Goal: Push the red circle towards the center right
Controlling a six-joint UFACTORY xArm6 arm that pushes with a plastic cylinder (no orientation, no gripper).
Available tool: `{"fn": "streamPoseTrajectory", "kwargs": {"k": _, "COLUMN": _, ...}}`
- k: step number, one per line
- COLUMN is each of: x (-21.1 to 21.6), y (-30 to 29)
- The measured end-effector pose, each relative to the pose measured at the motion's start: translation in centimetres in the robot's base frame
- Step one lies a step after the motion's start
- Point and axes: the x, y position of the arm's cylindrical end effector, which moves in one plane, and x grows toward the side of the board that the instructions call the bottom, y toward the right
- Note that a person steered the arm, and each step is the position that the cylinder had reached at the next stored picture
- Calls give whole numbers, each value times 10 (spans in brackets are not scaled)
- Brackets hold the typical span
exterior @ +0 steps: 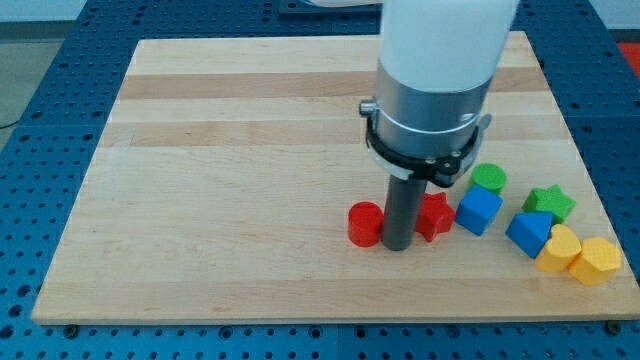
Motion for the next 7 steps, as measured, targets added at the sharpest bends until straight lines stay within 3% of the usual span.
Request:
{"fn": "streamPoseTrajectory", "kwargs": {"k": 3, "x": 6, "y": -85}}
{"fn": "streamPoseTrajectory", "kwargs": {"k": 5, "x": -37, "y": -48}}
{"fn": "streamPoseTrajectory", "kwargs": {"k": 7, "x": -23, "y": -69}}
